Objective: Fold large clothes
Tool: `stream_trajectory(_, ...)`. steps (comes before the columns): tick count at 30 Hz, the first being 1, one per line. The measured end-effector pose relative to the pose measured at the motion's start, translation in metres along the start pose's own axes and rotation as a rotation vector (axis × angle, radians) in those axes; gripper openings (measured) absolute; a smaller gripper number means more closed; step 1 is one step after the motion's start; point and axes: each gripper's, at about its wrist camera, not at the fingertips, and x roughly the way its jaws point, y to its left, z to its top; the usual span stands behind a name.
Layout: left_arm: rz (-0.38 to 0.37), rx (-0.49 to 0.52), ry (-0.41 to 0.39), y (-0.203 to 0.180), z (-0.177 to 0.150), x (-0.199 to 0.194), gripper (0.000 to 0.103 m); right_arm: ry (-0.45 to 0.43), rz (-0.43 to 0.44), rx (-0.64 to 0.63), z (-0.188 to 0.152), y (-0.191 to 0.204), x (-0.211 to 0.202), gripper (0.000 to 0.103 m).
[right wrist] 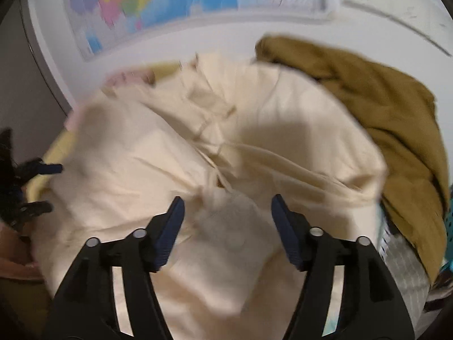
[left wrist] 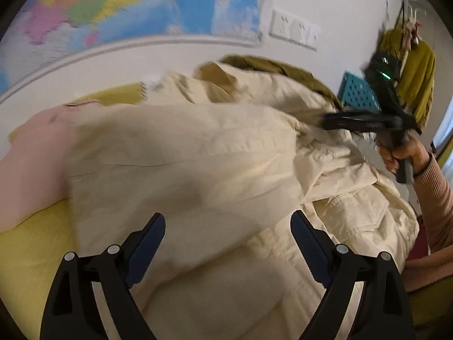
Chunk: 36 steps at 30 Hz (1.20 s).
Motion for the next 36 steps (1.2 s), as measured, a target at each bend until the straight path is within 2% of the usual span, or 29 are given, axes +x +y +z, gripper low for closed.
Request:
stream_trajectory(3,0.051,-0.052,-0.037,0.017,-0.013,-0.028,0.087,-0.053,0.070,0.080,-0.022,-0.010,-0.040,0.077)
stream_trajectory(7,0.106,-0.141,-0.045,0.044,-0.041,-0.058,0.087,-0.062,0.128,0.222,-0.076,-0.028,-0.078,0.080)
stream_trajectory(10,0.078,-0.234,-0.007,0.065,-0.069,-0.070,0.087,-0.048,0.148,0.308,-0.115,-0.034,-0.089,0.084)
stream_trajectory(16,0.017,-0.284,0.113,0.064,-0.112,-0.060,0.087,-0.018,0.233,0.405,-0.172,-0.033,-0.100,0.090)
stream_trajectory(18,-0.015,-0.293,0.127,0.062,-0.120,-0.058,0.089,0.003,0.256,0.405,-0.178,-0.024,-0.094,0.090)
stream_trajectory(19,-0.044,-0.304,0.109,0.062,-0.124,-0.059,0.095,0.016,0.262,0.397,-0.181,-0.020,-0.090,0.090)
stream_trajectory(20,-0.071,-0.316,0.100,0.062,-0.127,-0.060,0.096,0.024,0.265,0.389,-0.183,-0.017,-0.089,0.091)
stream_trajectory(23,-0.097,-0.313,0.103,0.055,-0.130,-0.061,0.096,0.022,0.268,0.365,-0.186,-0.006,-0.085,0.095)
stream_trajectory(27,-0.226,-0.284,0.128,0.034,-0.130,-0.059,0.096,0.023,0.312,0.347,-0.188,0.005,-0.079,0.095)
stream_trajectory(30,-0.188,-0.235,0.137,0.020,-0.127,-0.053,0.096,0.013,0.361,0.346,-0.188,0.009,-0.076,0.090)
stream_trajectory(31,-0.196,-0.243,0.133,0.020,-0.125,-0.052,0.096,0.014,0.392,0.353,-0.188,0.011,-0.074,0.082)
stream_trajectory(34,-0.233,-0.316,0.107,0.026,-0.119,-0.046,0.096,0.030,0.408,0.317,-0.189,0.022,-0.069,0.080)
stream_trajectory(36,-0.225,-0.333,0.091,0.025,-0.115,-0.042,0.096,0.031,0.402,0.299,-0.189,0.029,-0.067,0.078)
